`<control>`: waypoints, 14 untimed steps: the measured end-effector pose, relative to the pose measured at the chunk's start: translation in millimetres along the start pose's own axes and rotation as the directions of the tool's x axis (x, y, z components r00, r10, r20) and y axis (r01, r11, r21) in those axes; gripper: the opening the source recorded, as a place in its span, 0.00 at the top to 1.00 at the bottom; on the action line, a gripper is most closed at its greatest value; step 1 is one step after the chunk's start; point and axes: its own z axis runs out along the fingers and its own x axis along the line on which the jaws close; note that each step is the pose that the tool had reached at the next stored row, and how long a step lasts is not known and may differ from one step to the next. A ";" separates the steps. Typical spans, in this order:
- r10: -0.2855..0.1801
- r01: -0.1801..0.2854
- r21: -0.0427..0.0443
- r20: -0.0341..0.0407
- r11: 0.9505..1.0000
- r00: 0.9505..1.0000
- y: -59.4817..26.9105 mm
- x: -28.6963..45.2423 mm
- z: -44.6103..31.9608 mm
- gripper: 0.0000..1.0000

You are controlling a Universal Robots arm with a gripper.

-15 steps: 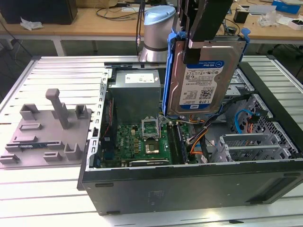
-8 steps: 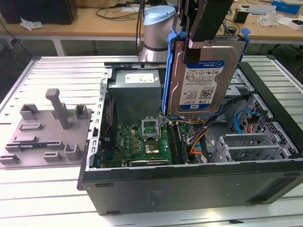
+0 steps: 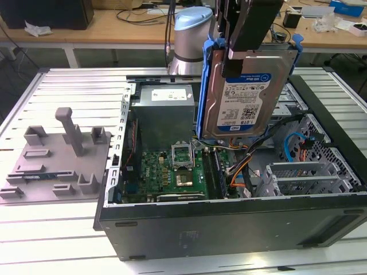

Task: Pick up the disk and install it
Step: 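Insert the disk into the insertion slot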

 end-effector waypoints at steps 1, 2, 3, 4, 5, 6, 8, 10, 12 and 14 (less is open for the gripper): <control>0.000 0.000 0.000 0.006 1.000 1.000 -0.4 2.3 0.2 0.63; 0.001 -0.001 0.000 0.012 1.000 1.000 -1.0 4.5 0.3 0.63; 0.001 -0.001 0.000 0.016 1.000 1.000 -1.5 5.8 0.4 0.63; 0.001 -0.001 0.000 0.025 1.000 1.000 -2.4 8.4 0.5 0.63; 0.001 -0.001 0.000 0.031 1.000 1.000 -3.2 10.5 0.7 0.63; 0.002 -0.002 0.000 0.032 1.000 0.999 -4.5 13.1 0.9 0.63; 0.002 -0.002 -0.004 0.032 1.000 0.999 -11.0 15.9 1.0 0.63; 0.002 -0.001 -0.008 0.032 1.000 0.999 -17.4 17.3 1.1 0.63; 0.002 -0.002 -0.013 0.032 1.000 0.999 -23.6 19.4 1.2 0.63; 0.002 -0.001 -0.016 0.033 1.000 0.999 -28.7 22.2 1.4 0.63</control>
